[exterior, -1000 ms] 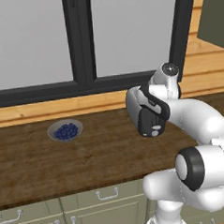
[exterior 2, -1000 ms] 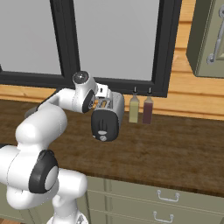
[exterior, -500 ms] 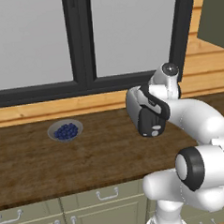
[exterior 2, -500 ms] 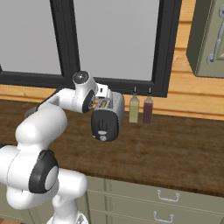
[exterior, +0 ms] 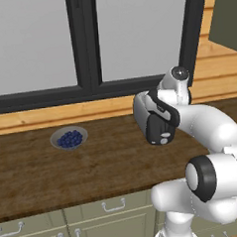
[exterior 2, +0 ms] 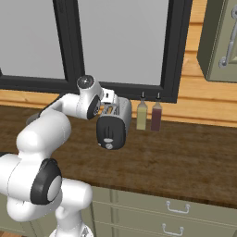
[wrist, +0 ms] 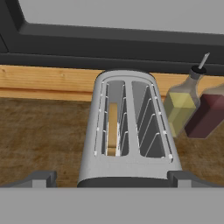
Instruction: Start the toaster. Once the lever pops up, take the bread to the plate on the dining counter.
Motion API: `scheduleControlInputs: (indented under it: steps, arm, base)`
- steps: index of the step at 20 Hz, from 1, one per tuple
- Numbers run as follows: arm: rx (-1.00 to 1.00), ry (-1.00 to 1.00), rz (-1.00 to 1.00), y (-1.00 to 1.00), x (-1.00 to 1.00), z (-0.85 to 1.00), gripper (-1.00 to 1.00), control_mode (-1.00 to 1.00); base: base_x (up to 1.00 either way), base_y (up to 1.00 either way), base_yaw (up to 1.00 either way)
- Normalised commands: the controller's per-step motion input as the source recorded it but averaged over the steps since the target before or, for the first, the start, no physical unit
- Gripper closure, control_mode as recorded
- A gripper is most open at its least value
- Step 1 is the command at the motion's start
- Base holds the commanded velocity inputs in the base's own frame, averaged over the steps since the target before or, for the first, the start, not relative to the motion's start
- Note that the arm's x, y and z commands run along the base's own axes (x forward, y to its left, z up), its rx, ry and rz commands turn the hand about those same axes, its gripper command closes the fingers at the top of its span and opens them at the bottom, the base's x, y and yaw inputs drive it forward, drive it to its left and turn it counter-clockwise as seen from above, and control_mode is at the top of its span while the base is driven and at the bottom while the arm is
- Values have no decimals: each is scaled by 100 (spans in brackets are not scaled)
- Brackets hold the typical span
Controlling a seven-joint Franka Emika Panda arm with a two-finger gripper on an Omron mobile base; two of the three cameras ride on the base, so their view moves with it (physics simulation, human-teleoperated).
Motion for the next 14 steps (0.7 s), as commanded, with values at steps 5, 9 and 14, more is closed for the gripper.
scheduleControlInputs:
  steps: [5,9,14]
  arm:
    - [0,0,0,0,0,0,-100,-100]
    - [0,0,0,0,0,0,-100,-100]
    - [0,0,0,0,0,0,-100,-100]
  base:
    - [0,0,0]
    - [0,0,0]
    - [0,0,0]
